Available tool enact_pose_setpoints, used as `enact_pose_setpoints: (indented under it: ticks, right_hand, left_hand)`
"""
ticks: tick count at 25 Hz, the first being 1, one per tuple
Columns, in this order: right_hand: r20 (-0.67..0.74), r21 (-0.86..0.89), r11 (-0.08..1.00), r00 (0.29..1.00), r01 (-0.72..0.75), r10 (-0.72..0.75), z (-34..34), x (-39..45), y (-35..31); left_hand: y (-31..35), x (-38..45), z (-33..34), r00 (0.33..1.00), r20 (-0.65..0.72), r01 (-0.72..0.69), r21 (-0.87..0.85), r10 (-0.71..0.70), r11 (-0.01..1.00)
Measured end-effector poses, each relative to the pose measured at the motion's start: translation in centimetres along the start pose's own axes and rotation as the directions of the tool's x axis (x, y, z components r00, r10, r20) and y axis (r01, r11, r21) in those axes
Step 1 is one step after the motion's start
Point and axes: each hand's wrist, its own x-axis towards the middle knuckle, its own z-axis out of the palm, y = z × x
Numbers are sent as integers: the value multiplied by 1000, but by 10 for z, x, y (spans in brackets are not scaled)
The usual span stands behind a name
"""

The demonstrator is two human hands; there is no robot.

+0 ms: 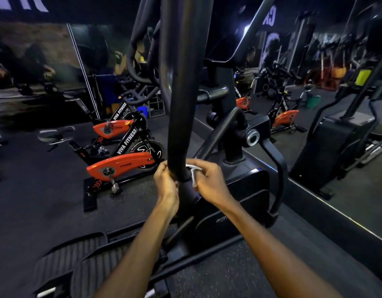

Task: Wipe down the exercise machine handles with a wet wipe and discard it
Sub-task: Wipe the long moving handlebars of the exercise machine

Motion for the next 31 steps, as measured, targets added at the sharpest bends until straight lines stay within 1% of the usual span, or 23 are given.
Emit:
enact_pose_setpoints:
  ticks: [3,8,10,11,15,18,20,22,24,27,29,31]
  right_hand:
    - [-67,38,999,997,-37,40,11,-25,-9]
    - [-123,214,972,984,-98,126,28,-40,-26]
    - [-149,263,962,982,-75,117,30,-43,-35]
    - [-165,266,962,980,-62,109,30,-44,-40]
    - [-258,163,980,955,-110,150,36,-45,-56]
    - [-425,213,974,890,-81,167,54,-53,-76]
    - [-486,273,958,847,-89,218,69,-55,-93]
    - [-589,275,960,782,-43,204,75,-51,-111]
    - [-675,225,974,716,-33,180,78,-45,-124]
    - [-720,101,979,666,-177,195,90,-45,-130]
    - [-778,34,984,612,-177,137,97,-45,-137]
    - [-812,-68,984,582,-162,40,99,-46,-153]
  left_hand:
    - [6,-12,-8,999,1,-46,117,47,992]
    - [13,-18,-17,999,18,-51,184,49,982]
    - [14,-16,-18,998,36,-52,216,45,975]
    - [16,-15,-18,997,62,-51,221,39,974]
    - [29,-14,-27,979,204,-51,249,-1,967]
    - [46,-13,-34,941,339,-73,258,-19,963]
    - [57,-13,-38,917,395,-68,287,-54,956]
    - [67,-14,-40,889,449,-61,310,-90,949]
    - [75,-15,-42,859,497,-67,344,-121,937]
    - [91,-19,-51,827,553,-125,355,-101,926]
    - [106,-24,-55,794,607,-163,260,-30,952]
    - [121,-29,-55,723,688,-210,128,66,969]
